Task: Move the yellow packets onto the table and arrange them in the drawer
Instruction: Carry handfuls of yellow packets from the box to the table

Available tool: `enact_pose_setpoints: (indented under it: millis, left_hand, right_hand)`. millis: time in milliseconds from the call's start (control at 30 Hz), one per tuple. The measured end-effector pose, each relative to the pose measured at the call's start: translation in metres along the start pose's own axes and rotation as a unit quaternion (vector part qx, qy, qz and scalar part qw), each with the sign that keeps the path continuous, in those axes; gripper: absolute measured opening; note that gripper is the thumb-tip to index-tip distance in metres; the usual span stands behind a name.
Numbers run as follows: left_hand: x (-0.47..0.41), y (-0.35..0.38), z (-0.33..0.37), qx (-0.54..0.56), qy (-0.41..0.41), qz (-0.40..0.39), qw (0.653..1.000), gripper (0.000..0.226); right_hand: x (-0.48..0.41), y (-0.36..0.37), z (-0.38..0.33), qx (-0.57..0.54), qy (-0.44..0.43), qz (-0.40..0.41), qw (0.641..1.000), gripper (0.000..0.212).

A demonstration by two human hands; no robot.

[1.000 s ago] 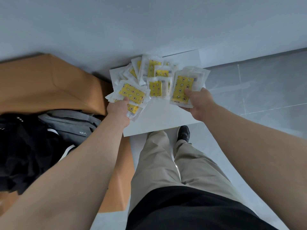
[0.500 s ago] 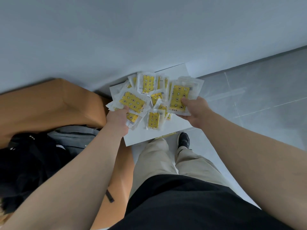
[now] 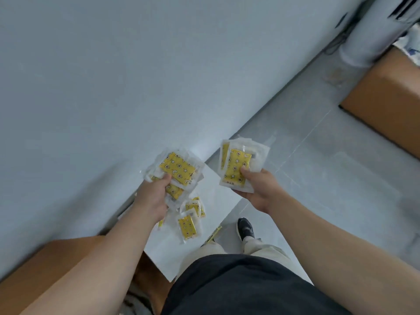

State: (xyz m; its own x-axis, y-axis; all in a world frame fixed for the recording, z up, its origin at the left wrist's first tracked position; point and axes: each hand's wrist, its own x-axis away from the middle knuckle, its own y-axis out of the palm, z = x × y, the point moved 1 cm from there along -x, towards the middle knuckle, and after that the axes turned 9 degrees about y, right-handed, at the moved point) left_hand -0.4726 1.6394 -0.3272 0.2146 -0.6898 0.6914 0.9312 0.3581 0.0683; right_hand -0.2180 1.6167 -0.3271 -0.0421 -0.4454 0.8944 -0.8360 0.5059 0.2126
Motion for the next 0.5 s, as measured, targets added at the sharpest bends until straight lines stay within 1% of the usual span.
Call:
enact_pose_setpoints:
  millis: [100,200,367,500]
  left_hand:
    - [0.0,0.052,0.019,-0.044,0.025,-0.077,0.996,0.024]
    - [0.011,0.115,0.027,-0.077,0.039,-0.155,0.984,0.027]
    - [0.068,0.22,0.018,-0.124,0.033,-0.284,0.95,0.027]
    - [0.126,0.289,-0.01,-0.173,0.024,-0.349,0.921,0.03]
  right_hand:
    - [0.024,-0.034,-0.018,-0.087,-0.044,0.024,0.995,0.026]
    - [0.051,-0.074,-0.029,-0.164,-0.09,0.05,0.981,0.027]
    - [0.102,-0.148,-0.032,-0.265,-0.168,0.086,0.946,0.022]
    - [0.137,-0.215,-0.025,-0.334,-0.21,0.111,0.912,0.018]
